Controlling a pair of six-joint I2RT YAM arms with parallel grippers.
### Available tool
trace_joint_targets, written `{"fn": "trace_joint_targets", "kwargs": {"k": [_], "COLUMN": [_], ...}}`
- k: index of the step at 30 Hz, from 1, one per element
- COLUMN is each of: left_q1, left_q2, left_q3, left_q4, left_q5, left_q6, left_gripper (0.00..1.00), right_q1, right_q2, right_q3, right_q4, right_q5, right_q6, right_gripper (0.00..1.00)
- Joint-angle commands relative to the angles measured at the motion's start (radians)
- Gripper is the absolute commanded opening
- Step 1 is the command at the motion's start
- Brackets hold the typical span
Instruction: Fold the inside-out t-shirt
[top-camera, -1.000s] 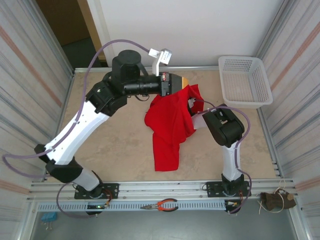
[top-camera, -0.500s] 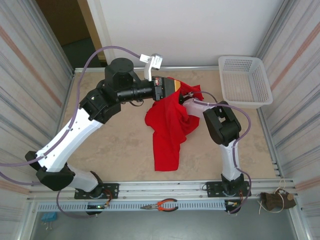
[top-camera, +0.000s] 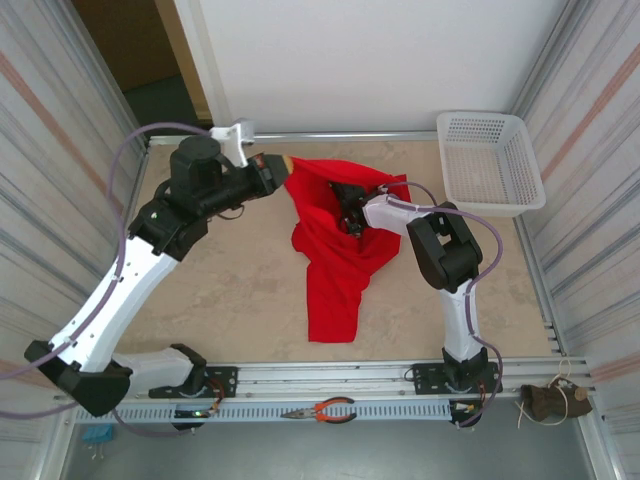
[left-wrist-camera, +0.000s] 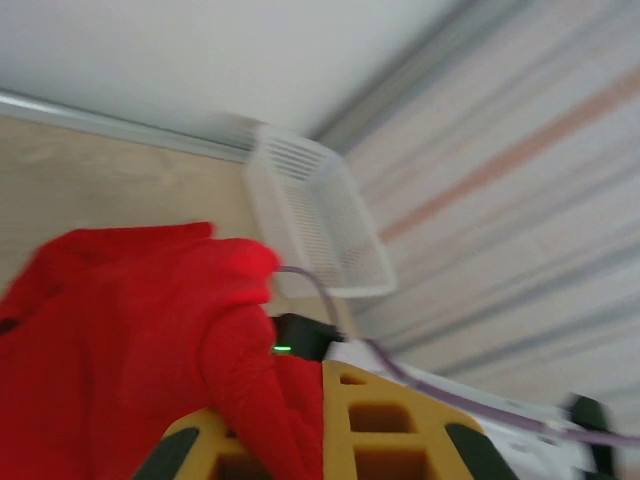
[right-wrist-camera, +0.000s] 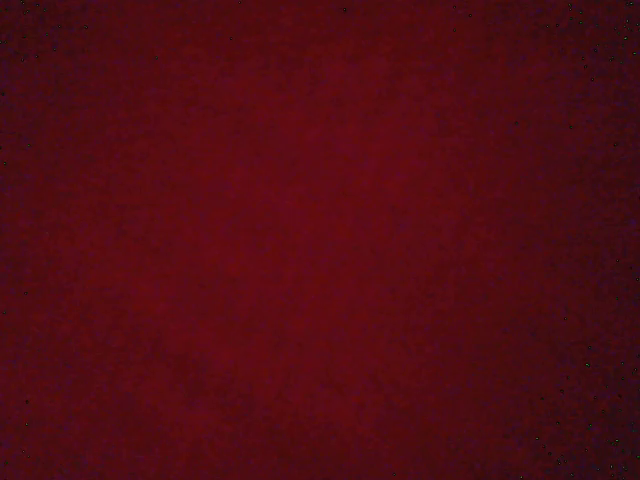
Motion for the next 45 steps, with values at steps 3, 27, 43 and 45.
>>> {"fn": "trace_joint_targets", "kwargs": {"k": [3, 27, 43, 45], "left_q1": [0.084, 0.117, -0.061, -0.097], "left_q2": [-0.076, -0.059, 0.295, 0.333], "left_q3": [-0.19, -0.279, -0.304, -0.326], "left_q4": [-0.013, -0.085, 0.066, 0.108], "left_q5": [-0.027, -0.159, -0.155, -0.167], "left_q6": [0.027, 0.185, 0.242, 0.234], "left_gripper": [0.0, 0.0, 0.78, 0.8], "right_q1": [0.011, 0.012, 0.013, 0.008], "right_q2": [0.041, -0.128, -0.129, -0.126], "right_q3": [-0.046, -0.216, -0.269, -0.269], "right_q4": [-0.195, -0.022, -0.017, -0.022], "right_q5": [-0.014, -0.014, -0.062, -0.08], "right_q6": [-0.038, -0.261, -0.24, -0.234], "right_gripper": [0.75, 0.72, 0.72, 0.71]}}
